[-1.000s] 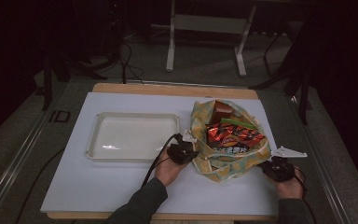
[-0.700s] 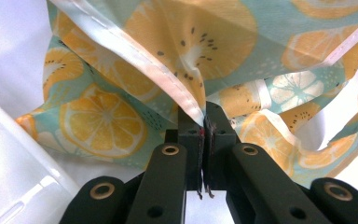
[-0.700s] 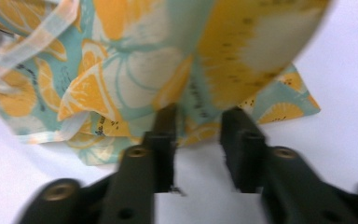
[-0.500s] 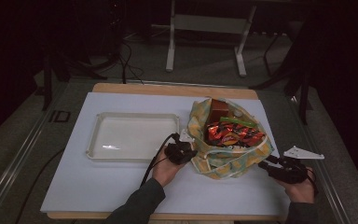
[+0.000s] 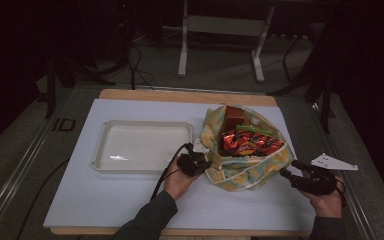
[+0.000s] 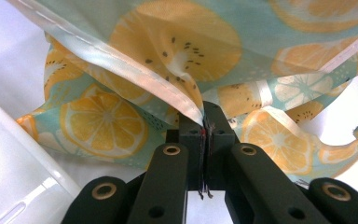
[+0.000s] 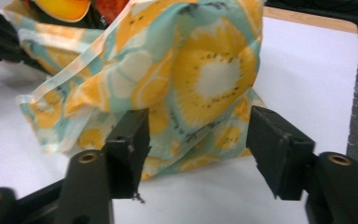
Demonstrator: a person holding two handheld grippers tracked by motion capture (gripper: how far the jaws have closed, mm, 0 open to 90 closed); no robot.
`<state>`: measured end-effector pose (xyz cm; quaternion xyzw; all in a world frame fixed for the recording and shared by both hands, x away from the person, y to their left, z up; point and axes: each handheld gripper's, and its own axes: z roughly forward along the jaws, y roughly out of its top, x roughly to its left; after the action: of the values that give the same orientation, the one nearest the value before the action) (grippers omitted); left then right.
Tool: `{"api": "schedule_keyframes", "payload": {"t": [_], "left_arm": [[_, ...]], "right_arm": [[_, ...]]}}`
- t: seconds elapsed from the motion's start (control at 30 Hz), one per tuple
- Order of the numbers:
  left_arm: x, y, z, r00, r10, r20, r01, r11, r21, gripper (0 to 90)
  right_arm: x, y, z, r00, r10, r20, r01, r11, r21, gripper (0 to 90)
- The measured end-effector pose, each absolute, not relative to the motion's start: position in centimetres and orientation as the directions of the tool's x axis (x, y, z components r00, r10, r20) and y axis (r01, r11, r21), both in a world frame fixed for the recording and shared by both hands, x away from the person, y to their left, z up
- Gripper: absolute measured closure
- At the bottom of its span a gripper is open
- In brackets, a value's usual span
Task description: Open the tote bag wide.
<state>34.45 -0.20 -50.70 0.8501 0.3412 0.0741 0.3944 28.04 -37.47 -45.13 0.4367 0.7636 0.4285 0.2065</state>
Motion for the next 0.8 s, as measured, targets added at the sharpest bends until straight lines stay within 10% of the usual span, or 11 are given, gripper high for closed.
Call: {"api": "schedule_keyframes", "payload": {"t": [0.3, 0.8], "left_arm": [[34.7, -0.5, -50.0, 0.753, 0.646, -0.127, 0.511, -0.452, 0.732, 88.0], [35.3, -1.5, -51.2, 0.736, 0.669, -0.106, 0.532, -0.475, 0.701, 88.5]], "right_arm": [[30.3, -37.0, -45.5, -0.519, 0.852, 0.075, 0.491, 0.225, 0.842, 87.6], [33.0, -36.5, -49.0, -0.510, 0.855, 0.092, 0.572, 0.257, 0.779, 90.0]]}}
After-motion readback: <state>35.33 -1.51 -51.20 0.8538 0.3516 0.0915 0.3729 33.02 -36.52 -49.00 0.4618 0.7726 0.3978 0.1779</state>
